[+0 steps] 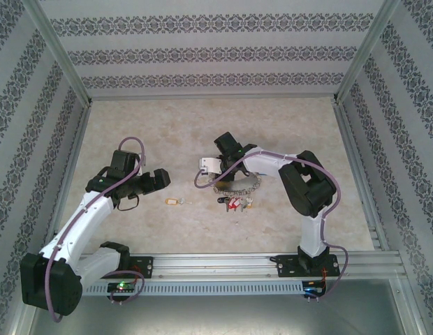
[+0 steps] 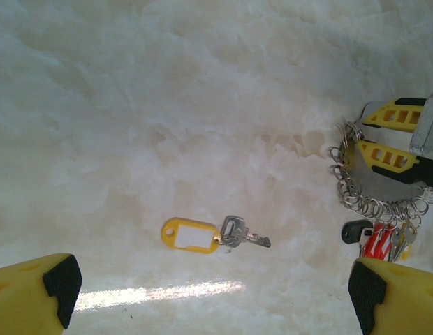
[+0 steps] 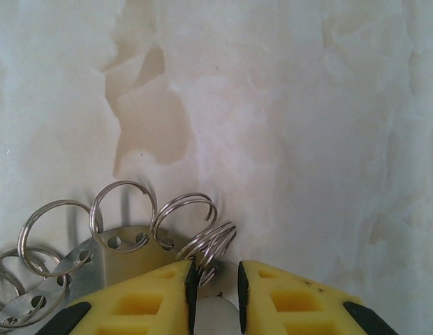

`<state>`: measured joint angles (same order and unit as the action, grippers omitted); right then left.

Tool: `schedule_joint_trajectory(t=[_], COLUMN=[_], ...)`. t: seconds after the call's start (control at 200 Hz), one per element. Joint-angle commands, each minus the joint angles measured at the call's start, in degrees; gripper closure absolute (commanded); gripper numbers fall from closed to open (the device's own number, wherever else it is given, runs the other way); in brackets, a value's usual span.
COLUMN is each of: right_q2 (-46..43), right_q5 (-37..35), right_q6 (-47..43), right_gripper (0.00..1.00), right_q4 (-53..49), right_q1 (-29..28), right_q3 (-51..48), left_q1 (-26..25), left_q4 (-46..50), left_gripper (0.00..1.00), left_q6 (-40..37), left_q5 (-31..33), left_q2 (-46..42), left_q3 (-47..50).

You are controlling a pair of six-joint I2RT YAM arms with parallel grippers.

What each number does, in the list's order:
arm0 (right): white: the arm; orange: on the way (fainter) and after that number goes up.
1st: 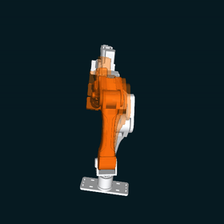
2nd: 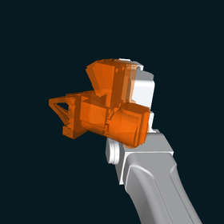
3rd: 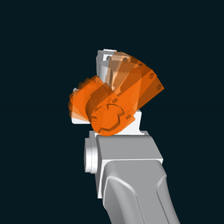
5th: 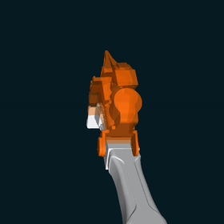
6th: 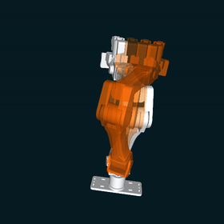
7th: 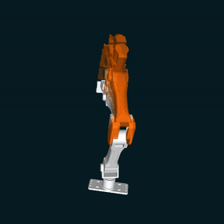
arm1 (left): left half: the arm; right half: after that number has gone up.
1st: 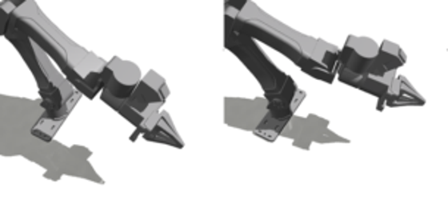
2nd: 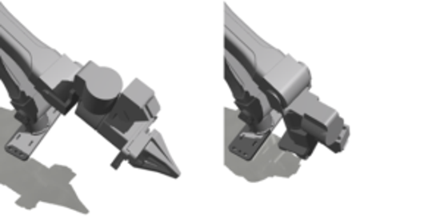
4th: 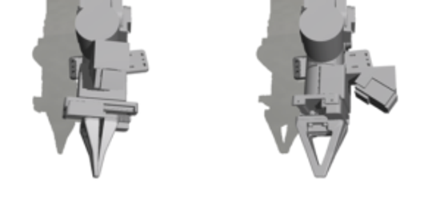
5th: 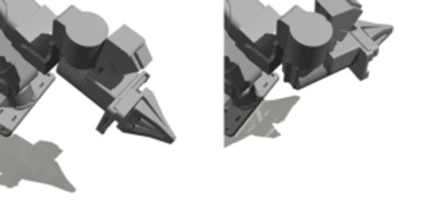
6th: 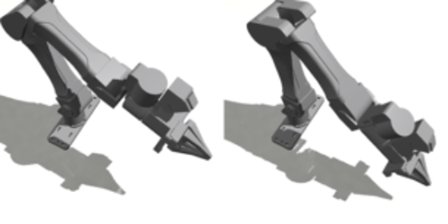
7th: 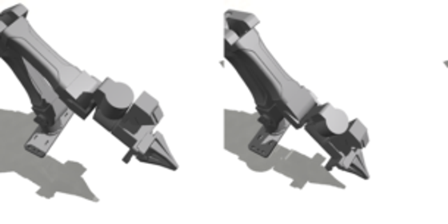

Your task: Put the keys on the keyring

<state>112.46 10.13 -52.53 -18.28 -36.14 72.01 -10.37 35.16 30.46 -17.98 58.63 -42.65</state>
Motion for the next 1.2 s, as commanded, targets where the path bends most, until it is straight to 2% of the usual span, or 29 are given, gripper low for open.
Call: schedule_joint_trajectory(t=[0.0, 0.34, 0.585, 0.824, 1.044, 1.194], right_q2=[1.43, 2.6, 0.82, 1.97, 0.03, -4.37], right_q5=[-1.11, -4.76, -7.61, -3.82, -2.64, -2.24], right_q6=[0.94, 2.46, 3.99, 2.23, 2.65, 2.96], right_gripper=[0.76, 0.77, 0.85, 0.87, 1.0, 1.0], right_q4=[-0.74, 1.11, 6.3, 1.0, 0.96, 1.68], right_q1=[-0.98, -1.97, -1.82, -2.22, -1.91, -1.63], right_q3=[1.47, 1.87, -0.73, 1.27, 0.68, -1.57], left_q1=[0.78, 0.71, 0.73, 0.71, 0.71, 0.75], left_q4=[-1.18, -1.9, -1.93, -2.15, -2.34, -8.41], left_gripper=[0.01, 0.01, 0.01, 0.01, 0.01, 0.01], left_q6=[0.46, 0.74, 0.83, 1.0, 0.52, -1.63], left_q5=[-0.37, -0.13, 0.27, 0.53, 2.21, 3.59], left_q2=[-0.11, -0.01, -0.58, -1.0, -3.62, -9.42], left_q3=[0.34, 0.35, 0.67, 1.45, 1.41, 2.34])
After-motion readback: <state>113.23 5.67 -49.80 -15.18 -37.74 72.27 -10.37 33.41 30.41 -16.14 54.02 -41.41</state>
